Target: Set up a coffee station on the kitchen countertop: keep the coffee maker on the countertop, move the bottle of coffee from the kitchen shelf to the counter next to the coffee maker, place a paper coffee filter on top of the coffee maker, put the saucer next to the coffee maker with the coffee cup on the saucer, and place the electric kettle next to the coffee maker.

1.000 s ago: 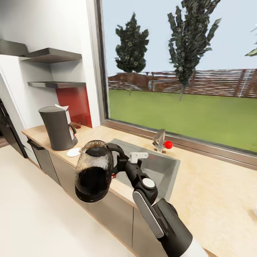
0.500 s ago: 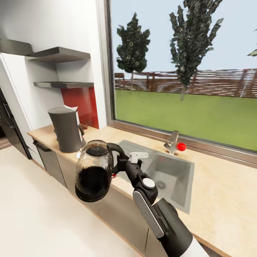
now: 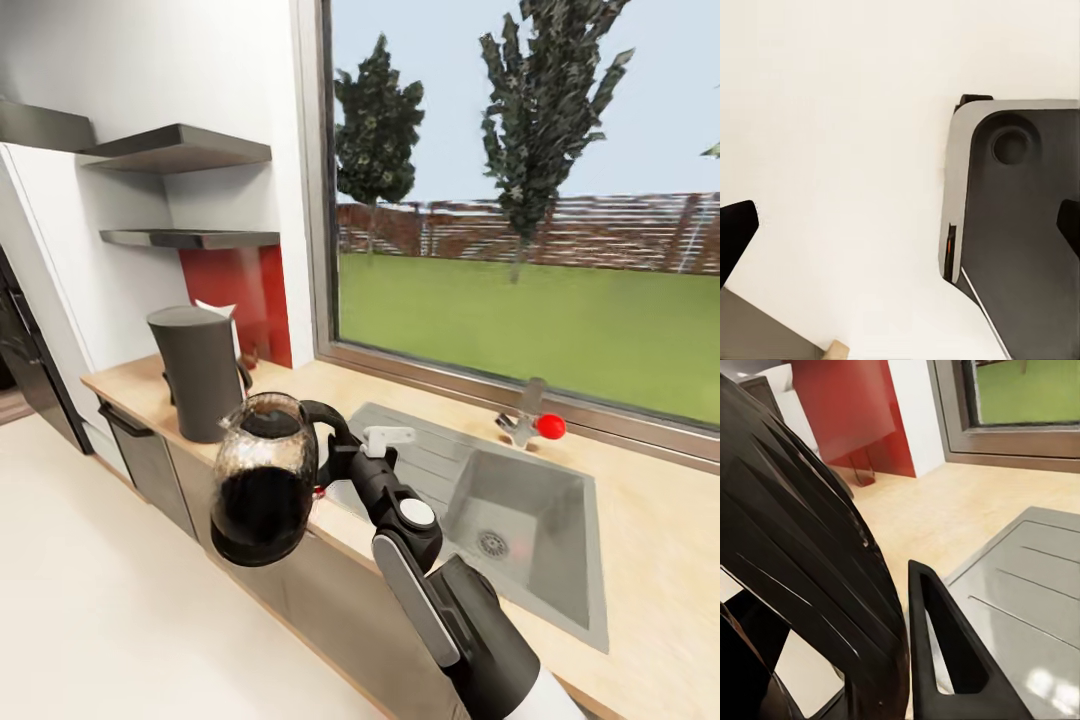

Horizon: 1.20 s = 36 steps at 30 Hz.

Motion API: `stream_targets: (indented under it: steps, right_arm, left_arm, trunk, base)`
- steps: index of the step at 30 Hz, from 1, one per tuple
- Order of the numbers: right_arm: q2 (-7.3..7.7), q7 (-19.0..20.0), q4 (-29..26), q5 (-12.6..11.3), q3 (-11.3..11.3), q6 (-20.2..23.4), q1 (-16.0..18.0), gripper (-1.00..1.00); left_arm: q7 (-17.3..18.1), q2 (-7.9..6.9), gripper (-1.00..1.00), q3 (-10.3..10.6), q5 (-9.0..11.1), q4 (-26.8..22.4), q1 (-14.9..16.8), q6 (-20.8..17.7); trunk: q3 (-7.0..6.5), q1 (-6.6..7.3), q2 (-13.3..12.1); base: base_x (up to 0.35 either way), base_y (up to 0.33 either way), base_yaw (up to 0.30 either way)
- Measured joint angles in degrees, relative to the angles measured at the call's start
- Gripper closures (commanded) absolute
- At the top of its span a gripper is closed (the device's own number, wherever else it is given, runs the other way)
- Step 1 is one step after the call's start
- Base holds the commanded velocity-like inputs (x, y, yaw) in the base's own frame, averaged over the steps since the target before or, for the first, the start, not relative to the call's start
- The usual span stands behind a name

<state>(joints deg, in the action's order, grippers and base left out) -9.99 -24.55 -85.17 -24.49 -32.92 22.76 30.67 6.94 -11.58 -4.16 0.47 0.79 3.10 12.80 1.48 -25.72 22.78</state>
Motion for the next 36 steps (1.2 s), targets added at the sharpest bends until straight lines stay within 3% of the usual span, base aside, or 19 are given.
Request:
stream_targets:
  steps: [17, 30, 36]
  right_arm:
    - [0.0, 0.0, 0.0, 0.07, 0.04, -0.02, 0.0, 1.0]
    - [0.01, 0.0, -0.02, 0.07, 0.05, -0.08, -0.01, 1.0]
    - [0.01, 0.0, -0.02, 0.07, 0.05, -0.05, -0.01, 1.0]
  left_arm:
    - [-0.07, 0.0, -1.0, 0.0, 0.0, 0.0, 0.0, 0.0]
    - [0.0, 0.0, -1.0, 0.0, 0.0, 0.0, 0.01, -0.04]
    - [-0.28, 0.17, -1.0, 0.0, -0.01, 0.06, 0.01, -0.05]
  trunk:
    - [0.0, 0.0, 0.0]
    - [0.0, 0.0, 0.0]
    - [0.0, -0.02, -0.02]
  base:
    - [0.243, 0.249, -0.004]
    - [0.24, 0.25, -0.238]
    - [0.055, 0.315, -0.267]
